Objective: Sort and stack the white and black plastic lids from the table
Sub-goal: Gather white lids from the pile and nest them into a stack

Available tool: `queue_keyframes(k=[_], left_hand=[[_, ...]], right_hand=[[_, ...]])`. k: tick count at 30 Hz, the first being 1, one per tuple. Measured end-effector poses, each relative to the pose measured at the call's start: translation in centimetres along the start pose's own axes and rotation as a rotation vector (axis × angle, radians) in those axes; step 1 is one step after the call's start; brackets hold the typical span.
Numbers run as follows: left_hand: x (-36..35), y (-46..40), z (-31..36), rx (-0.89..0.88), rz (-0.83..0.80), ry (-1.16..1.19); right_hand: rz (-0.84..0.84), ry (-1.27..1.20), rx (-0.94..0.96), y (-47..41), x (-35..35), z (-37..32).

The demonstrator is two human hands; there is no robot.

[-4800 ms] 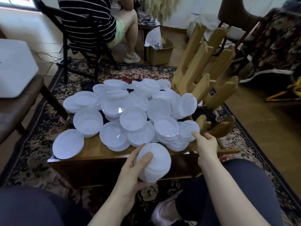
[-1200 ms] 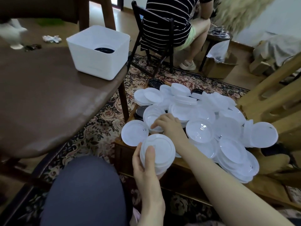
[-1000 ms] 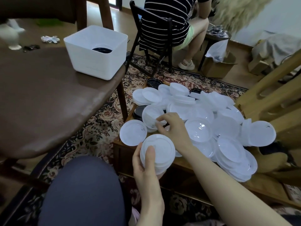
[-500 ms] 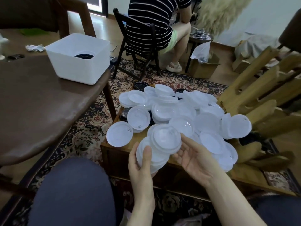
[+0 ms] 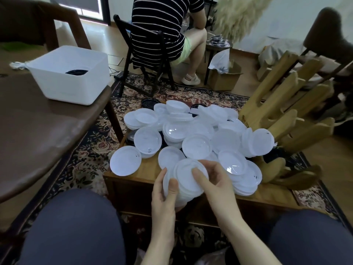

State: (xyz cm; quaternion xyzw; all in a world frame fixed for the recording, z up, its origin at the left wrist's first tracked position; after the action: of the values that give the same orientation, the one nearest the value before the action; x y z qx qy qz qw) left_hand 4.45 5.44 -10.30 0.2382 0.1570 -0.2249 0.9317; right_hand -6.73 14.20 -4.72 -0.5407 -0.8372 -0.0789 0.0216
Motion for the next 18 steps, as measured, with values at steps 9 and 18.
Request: queue_keyframes(k=[9, 18], left_hand=[[-0.6, 0.0, -0.5, 0.069, -0.069, 0.031], [-0.9, 0.3, 1.0, 0.032, -0.053, 0.001]], right_hand=[[-0.118, -0.155, -0.119, 1.4, -1.1, 1.2], [-0.149, -0.268, -0.223, 2.1, -1.8, 1.2]])
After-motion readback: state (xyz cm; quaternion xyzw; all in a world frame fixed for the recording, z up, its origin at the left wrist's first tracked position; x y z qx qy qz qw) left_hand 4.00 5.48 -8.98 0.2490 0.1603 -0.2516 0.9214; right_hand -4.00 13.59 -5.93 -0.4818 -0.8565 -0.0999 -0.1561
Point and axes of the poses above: each hand's wrist, its own y-axis away from the middle knuckle, its own x-axis out of the back of the hand, z = x × y, the point moved 8 cm from there along -y, towards the middle knuckle, and after that the axes turned 6 degrees about z, right-handed, at the moved point
